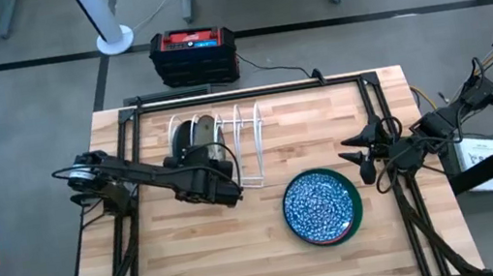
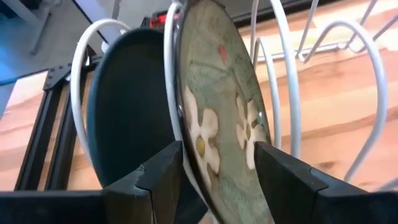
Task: Sort dishes
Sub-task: Put the green pattern plate into the white dish rack, then adjust the white dish rack
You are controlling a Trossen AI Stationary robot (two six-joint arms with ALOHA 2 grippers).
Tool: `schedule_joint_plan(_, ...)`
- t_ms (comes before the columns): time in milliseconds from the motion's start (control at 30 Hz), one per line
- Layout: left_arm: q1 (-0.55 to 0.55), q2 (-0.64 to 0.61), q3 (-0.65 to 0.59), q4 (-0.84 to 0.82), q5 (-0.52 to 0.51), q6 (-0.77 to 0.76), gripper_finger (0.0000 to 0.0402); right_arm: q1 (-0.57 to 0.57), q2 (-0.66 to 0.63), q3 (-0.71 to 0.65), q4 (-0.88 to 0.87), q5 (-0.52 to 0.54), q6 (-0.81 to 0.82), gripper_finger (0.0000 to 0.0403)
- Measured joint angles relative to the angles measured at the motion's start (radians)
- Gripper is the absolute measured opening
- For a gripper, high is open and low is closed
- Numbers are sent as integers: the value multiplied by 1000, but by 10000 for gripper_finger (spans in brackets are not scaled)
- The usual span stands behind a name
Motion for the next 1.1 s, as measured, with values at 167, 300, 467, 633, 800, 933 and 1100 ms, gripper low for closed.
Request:
schedule_joint_plan(167, 0, 0, 44, -47, 25, 26, 187, 0, 0, 0, 1, 0, 8, 174)
schedule_joint_plan(300, 0, 0, 87, -76, 26, 59, 187, 0, 0, 0, 2, 0, 27, 174)
schedule_joint_plan(467, -1, 0, 145, -77, 18, 154, 187, 0, 26, -18, 68, 1, 22, 174)
schedule_joint_plan(633, -7, 0, 198, -77, -9, 246, 187, -12, 109, -50, 228, 2, -42, 174)
schedule_joint_plan(800, -29, 0, 256, -77, -61, 338, 187, -41, 231, -61, 392, -37, -99, 174)
schedule_joint_plan(933, -59, 0, 311, -77, -116, 422, 172, -85, 330, -57, 521, -91, -170, 174)
schedule_joint_plan(1100, -100, 0, 364, -77, -190, 508, 104, -169, 441, -53, 724, -195, -298, 170)
